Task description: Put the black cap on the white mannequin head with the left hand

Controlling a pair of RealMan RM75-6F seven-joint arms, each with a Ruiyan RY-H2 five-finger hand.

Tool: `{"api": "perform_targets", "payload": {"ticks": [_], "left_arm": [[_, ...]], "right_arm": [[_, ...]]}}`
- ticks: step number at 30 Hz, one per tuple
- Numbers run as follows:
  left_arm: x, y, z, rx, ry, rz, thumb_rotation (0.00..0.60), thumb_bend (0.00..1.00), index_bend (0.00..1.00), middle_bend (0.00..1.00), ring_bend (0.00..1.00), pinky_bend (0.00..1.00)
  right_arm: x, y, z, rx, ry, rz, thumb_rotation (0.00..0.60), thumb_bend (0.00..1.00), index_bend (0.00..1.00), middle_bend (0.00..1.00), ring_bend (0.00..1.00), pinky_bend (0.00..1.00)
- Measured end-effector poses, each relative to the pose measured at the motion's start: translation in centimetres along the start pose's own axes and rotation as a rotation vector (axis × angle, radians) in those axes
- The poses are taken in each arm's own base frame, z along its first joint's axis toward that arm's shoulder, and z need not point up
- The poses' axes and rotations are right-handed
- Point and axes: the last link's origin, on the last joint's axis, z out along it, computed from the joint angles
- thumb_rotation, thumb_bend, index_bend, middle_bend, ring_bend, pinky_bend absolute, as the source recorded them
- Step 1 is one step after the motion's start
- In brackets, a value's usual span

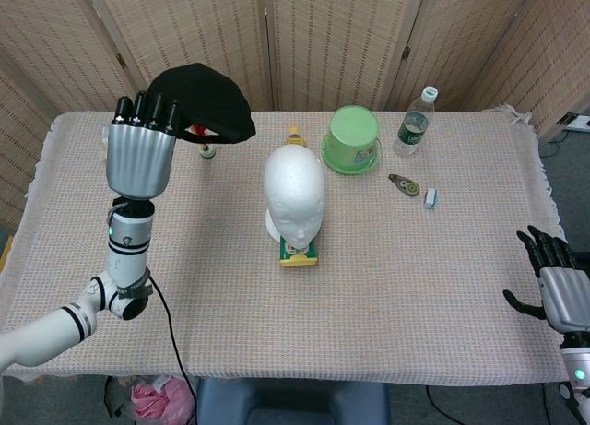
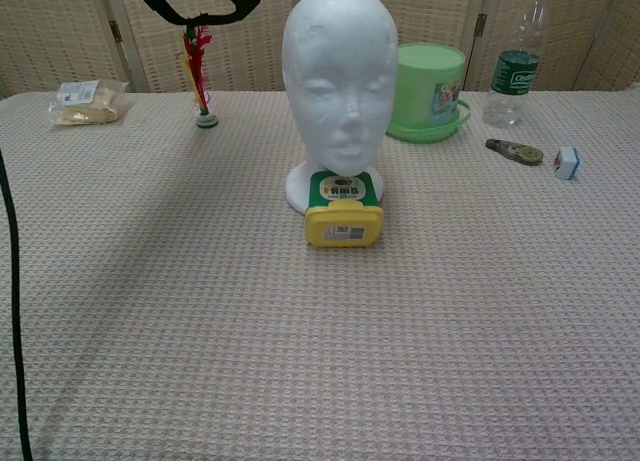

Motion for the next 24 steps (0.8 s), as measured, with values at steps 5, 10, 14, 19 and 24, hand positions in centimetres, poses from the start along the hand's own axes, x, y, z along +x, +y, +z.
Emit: {"api": "perform_targets", "payload": {"ticks": [5,10,14,19,24], "left_arm": [[0.1,1.0,0.8,-0.007,-0.004,0.002,0.6,0.47,0.54,0.6,0.48,0.61],[0.1,3.3,1.4,-0.035,-0.009,-0.004,0.6,0.47,0.54,0.6,0.48,0.61],[0.3,5.7,1.9,-0.053,-0.011,-0.022,0.6,0.47,0.54,0.6,0.48,0.61],[0.5,8.2,2.5,-0.066,-0.011,-0.04,0.6,0.47,0.54,0.6,0.48,0.61],[0.4,10.1,2.7,-0.082,-0.021,-0.047,0.6,0.47,0.54,0.6,0.48,0.61]], "right_arm": [[0.0,0.1,0.3,-0.004,-0.009,0.002,0.6,0.16,0.0,0.0,0.0,0.0],[0.0,0.2,0.5,-0.002,-0.018,0.005,0.6,0.16,0.0,0.0,0.0,0.0],[0.2,0.3,0.5,-0.001,-0.015,0.017,0.6,0.16,0.0,0.0,0.0,0.0],[0.4,0.6,0.4,0.001,-0.024,0.038,0.6,0.16,0.0,0.0,0.0,0.0],[0.7,0.9,0.4,0.0,-0.031,0.051,0.6,0.16,0.0,0.0,0.0,0.0]]}}
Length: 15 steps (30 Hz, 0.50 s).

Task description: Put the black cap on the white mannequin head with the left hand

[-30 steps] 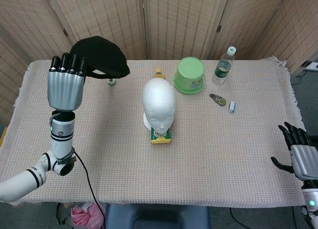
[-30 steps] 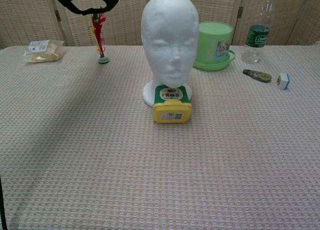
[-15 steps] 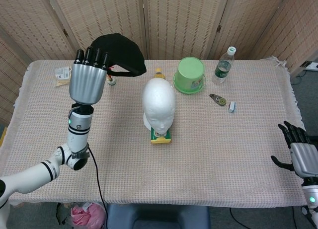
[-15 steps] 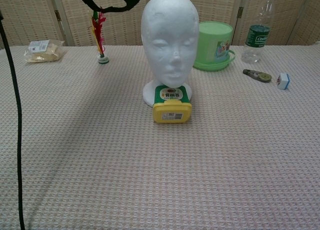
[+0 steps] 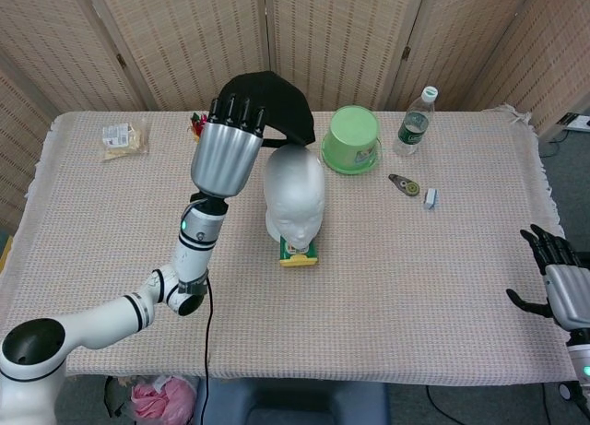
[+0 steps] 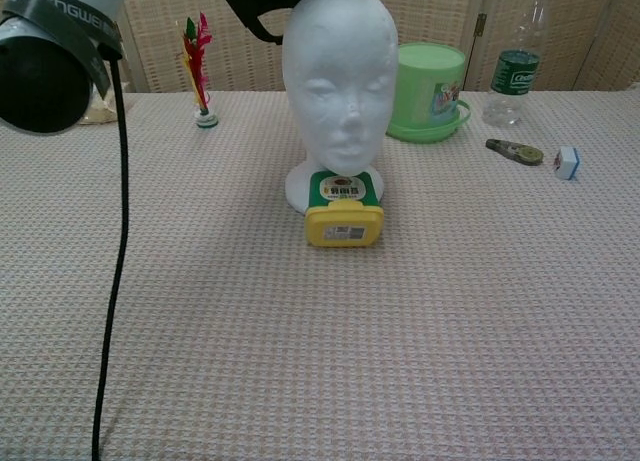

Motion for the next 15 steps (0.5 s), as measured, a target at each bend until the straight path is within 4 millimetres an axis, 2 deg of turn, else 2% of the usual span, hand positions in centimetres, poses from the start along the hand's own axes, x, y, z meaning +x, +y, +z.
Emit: {"api": "perform_targets", "payload": {"ticks": [8,15], "left_arm": [[0.0,1.8,-0.5,-0.02,-0.009,0.001,0.6,0.47,0.54,0.6,0.48,0.61],[1.3,2.7,-1.8,-0.033,0.002,-0.002,0.6,0.47,0.55,0.6,0.48,0.61]], "right_arm": [[0.3,0.2,-0.1,0.006,0.003,0.014,0.6,0.16,0.0,0.0,0.0,0.0],[0.2,0.0,-0.3,0.019,-0.012,0.012,0.6,0.16,0.0,0.0,0.0,0.0]]}}
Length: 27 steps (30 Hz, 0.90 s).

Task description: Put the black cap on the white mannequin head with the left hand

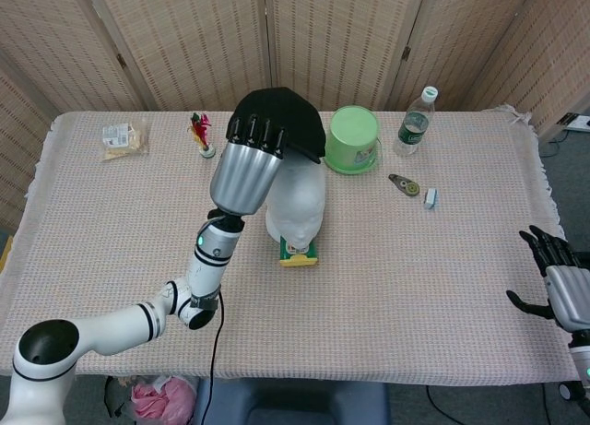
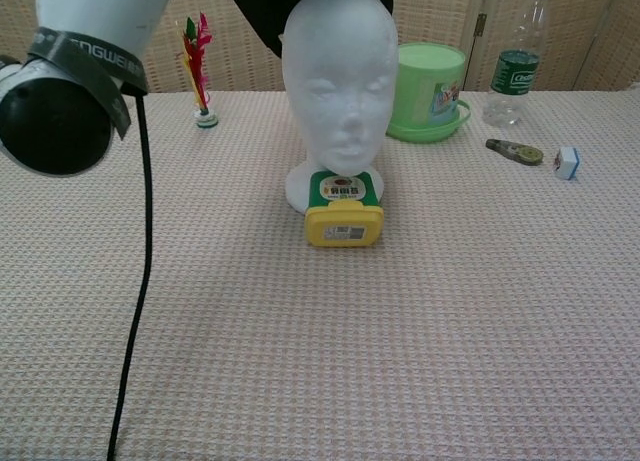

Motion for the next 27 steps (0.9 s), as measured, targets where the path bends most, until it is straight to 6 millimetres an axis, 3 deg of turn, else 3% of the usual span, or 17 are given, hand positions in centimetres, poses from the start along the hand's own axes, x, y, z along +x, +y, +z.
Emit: {"api": "perform_targets", "payload": {"ticks": [17,27], "left_arm": [[3.1,2.1,-4.0,-0.026,0.024,0.012,0.6,0.47,0.55,0.6,0.48,0.61],[4.5,4.4,-7.8,-0.075,0.023,-0.036,0.6,0.47,0.55,0.6,0.48,0.61]], "right_arm": [[0.0,-0.4,-1.0,0.032,0.001,0.0,0.6,0.16,0.0,0.0,0.0,0.0],[-0.1,-0.7,-1.3,0.039,0.009,-0.006,0.6,0.16,0.0,0.0,0.0,0.0]]}}
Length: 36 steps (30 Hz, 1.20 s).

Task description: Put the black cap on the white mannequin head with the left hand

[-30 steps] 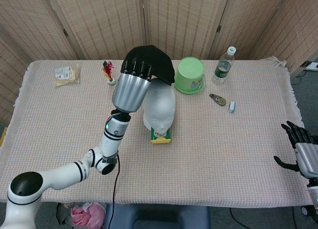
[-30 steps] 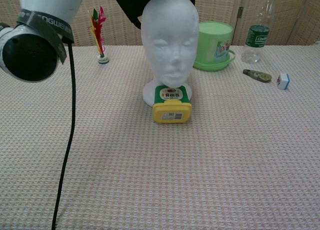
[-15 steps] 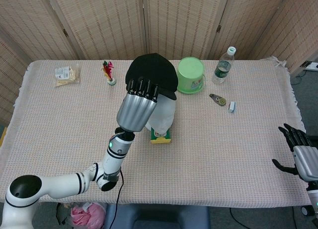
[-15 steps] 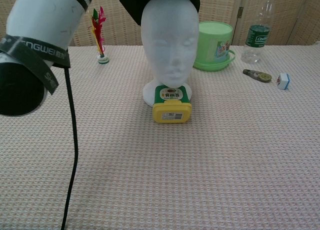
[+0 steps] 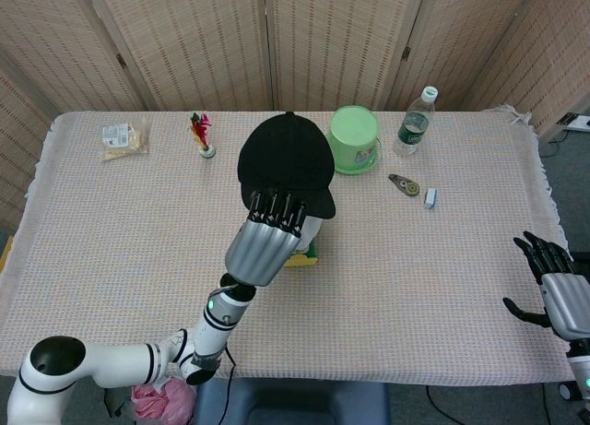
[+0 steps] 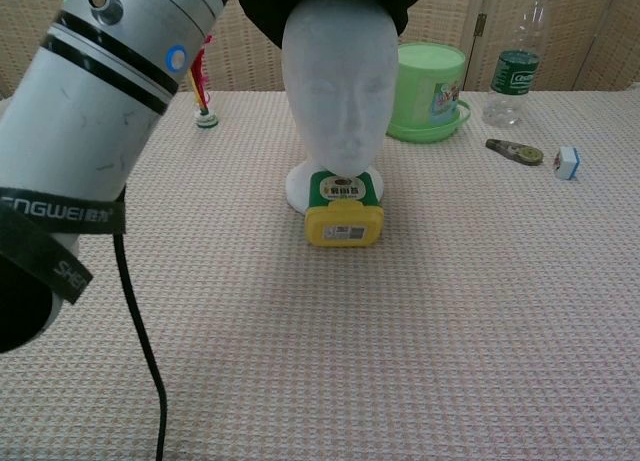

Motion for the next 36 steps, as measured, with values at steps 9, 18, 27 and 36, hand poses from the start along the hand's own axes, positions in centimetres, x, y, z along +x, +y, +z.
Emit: {"api": "perform_targets", "payload": {"ticks": [9,18,27,36], "left_arm": [[-0.4,1.5,-1.7,-0.019,-0.035,-0.032,0.6,0.47,0.55,0.6,0.48,0.61],[-0.6,1.9,-3.0,-0.024,-0.053,-0.029,0.6,0.47,0.52,0.6,0.48,0.61],[-0.2,2.3,-4.4,-0.037,-0.078,-0.032,0.6,0.46,0.41,0.55,0.47,0.61],[-0.1,2.4,-5.5,-0.048,-0.178,-0.014,0.6,0.46,0.29,0.47,0.39,0.59]], "right_arm": [[0.4,0.1,-0.5,0.001,0.026,0.009,0.6,0.16,0.0,0.0,0.0,0.0],[0.4,0.0,-0.6,0.009,0.025,0.008,0.6,0.16,0.0,0.0,0.0,0.0],[0.3,0.0,-0.6,0.009,0.029,0.008,0.6,0.16,0.0,0.0,0.0,0.0],[0.5,0.0,-0.7,0.013,0.041,0.011,0.6,0.17,0.0,0.0,0.0,0.0]]}}
